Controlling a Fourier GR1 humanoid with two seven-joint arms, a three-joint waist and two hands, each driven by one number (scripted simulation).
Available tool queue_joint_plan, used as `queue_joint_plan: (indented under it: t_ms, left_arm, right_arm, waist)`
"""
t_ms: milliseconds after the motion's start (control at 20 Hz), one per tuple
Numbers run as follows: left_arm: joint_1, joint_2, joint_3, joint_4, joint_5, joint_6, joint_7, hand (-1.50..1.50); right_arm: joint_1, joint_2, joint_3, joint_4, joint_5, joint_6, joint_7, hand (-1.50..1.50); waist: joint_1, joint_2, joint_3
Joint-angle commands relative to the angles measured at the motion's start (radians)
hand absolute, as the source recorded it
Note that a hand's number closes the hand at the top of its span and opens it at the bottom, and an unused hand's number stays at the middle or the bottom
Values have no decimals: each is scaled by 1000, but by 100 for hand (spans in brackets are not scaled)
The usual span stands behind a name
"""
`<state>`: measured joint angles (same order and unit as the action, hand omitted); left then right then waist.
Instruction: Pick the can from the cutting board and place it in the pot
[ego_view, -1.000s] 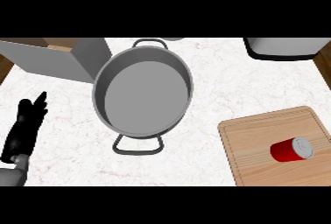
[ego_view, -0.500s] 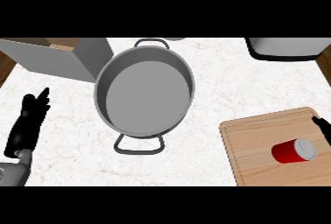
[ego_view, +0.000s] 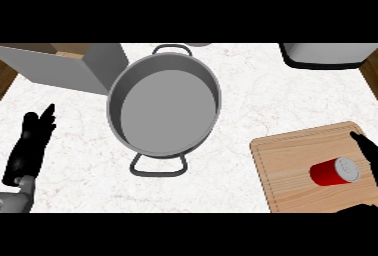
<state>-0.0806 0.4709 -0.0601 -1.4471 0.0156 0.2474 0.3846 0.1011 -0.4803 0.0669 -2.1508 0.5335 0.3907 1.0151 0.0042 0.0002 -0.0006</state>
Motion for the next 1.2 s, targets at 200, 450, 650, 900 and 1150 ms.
queue_joint_plan:
  t_ms: [200, 450, 650, 900, 1150]
  left_arm:
    - [-70, -27, 47, 128, -24, -55, -55, 0]
    - [3, -38, 86, 19, -44, -80, -17, 0]
    - [20, -53, 91, -11, -60, -87, 2, 0]
    - [-108, -102, 82, 99, -105, -77, 4, 0]
    - [-36, -114, 124, 38, -132, -109, 6, 0]
  right_arm:
    - [-37, 106, 67, 145, 133, -27, 20, -150]
    - [29, 123, 26, 164, 200, -49, -106, -150]
    - [-24, 148, 30, 222, 249, -28, -57, -150]
    - [-94, 123, -62, 357, 191, 24, -121, -150]
    - [-36, 192, -37, 299, 237, 17, -127, -150]
  waist:
    - [-7, 1, 0]
    - [-6, -1, 1]
    - [-4, -1, 1]
    - [-9, 1, 0]
    - [-7, -1, 1]
